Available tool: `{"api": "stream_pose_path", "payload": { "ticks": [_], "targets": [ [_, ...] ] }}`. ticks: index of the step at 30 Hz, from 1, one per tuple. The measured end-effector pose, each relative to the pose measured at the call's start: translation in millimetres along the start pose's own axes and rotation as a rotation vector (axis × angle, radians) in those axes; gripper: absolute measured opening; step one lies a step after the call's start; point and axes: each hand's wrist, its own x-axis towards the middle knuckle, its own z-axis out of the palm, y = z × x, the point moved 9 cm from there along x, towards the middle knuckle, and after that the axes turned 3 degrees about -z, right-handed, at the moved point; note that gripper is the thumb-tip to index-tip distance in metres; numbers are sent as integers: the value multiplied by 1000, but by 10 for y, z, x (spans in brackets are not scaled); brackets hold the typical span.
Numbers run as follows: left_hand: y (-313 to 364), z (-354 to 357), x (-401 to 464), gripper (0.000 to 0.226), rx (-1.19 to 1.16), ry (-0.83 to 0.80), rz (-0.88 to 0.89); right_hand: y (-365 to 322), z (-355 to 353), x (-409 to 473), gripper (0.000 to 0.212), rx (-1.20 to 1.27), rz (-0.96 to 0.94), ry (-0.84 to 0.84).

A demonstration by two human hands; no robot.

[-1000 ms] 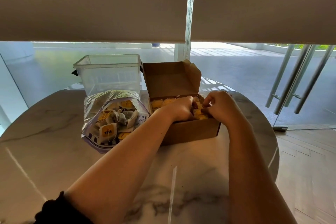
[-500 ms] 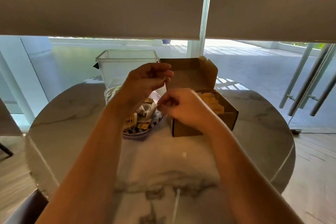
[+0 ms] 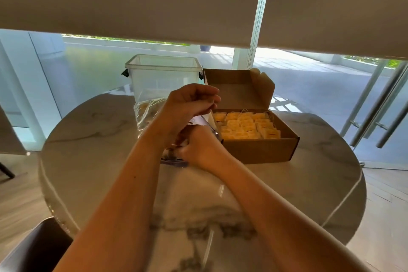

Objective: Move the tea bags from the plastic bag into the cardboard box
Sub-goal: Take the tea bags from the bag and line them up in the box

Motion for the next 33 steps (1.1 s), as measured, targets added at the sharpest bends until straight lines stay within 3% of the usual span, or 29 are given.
{"api": "stream_pose_path", "payload": {
  "ticks": [5, 8, 13, 16, 20, 25, 29, 33],
  "targets": [
    [-41, 117, -13, 19, -43, -31, -10, 56, -754, -404, 10, 308, 11, 97],
    [-92, 345, 14, 20, 67, -109, -7, 390, -1290, -594, 12, 421, 68, 295],
    [-170, 956, 169, 27, 400, -360, 9, 1121, -1923, -876, 20, 131, 279, 741],
    [-226, 1340, 322, 26, 618, -479, 43, 1341, -2002, -939, 23, 23, 364, 843],
    [-447, 1668, 540, 14, 767, -527, 19, 1462, -1964, -907, 12, -142, 375, 749],
    [-712, 1801, 613, 32, 961, -639, -93, 1439, -1825, -782, 11, -244, 334, 511],
    [-760, 1835, 642, 37, 964, -617, -100, 1352, -1639, -686, 14, -261, 291, 206],
    [-828, 1785, 663, 29, 911, -601, -149, 1341, -1579, -610, 12, -320, 320, 30]
  ]
}}
